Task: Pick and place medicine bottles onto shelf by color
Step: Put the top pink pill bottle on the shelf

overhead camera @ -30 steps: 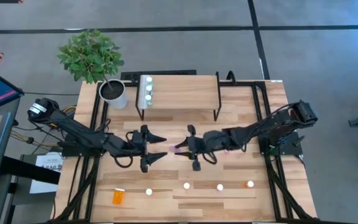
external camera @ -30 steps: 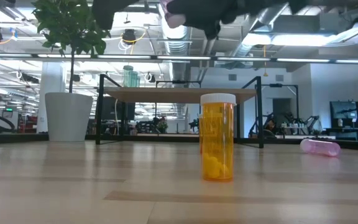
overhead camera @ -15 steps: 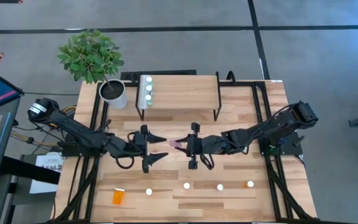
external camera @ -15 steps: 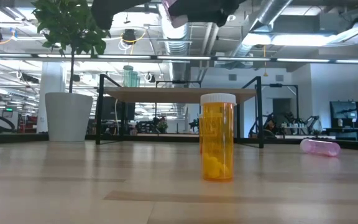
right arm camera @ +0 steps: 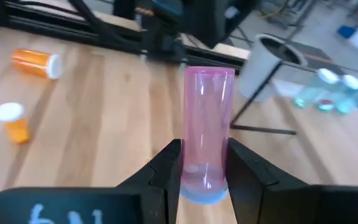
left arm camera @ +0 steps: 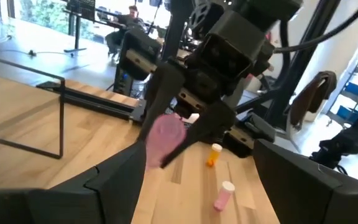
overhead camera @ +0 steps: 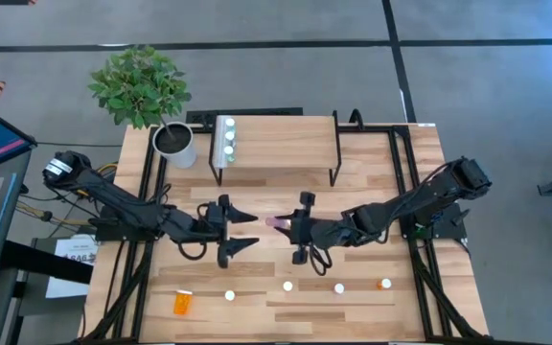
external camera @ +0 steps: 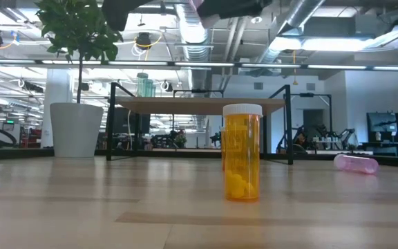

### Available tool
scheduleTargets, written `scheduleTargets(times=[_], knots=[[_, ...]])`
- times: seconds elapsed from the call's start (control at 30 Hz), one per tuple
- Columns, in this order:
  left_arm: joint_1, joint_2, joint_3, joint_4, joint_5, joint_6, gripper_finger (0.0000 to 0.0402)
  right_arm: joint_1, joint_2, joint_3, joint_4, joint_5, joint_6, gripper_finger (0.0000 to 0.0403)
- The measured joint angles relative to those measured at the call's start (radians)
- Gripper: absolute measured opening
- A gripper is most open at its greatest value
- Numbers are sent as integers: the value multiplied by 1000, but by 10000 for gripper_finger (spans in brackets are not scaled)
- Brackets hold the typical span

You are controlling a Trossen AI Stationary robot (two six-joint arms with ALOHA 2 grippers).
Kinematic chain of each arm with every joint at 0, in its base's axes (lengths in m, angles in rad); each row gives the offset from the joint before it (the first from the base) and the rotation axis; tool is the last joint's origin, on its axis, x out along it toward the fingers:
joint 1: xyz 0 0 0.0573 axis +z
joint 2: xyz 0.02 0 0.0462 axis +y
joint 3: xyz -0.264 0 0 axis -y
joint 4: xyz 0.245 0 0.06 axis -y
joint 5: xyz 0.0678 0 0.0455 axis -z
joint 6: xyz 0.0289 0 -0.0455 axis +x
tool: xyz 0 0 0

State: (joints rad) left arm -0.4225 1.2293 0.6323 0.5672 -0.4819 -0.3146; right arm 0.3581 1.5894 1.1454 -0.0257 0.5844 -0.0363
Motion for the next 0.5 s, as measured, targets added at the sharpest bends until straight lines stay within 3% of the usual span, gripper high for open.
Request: scheduleTargets(times=[0.13, 0.27, 0.5], knots=[[0, 0, 0, 0, -63, -15, 286, 1, 21, 3, 12, 57, -42, 123], [1, 43, 1, 19, -234, -2, 286, -21, 48, 6, 34, 74, -63, 123], [8, 123, 41, 30, -251, 49, 286, -68, 76, 3, 25, 74, -38, 123]])
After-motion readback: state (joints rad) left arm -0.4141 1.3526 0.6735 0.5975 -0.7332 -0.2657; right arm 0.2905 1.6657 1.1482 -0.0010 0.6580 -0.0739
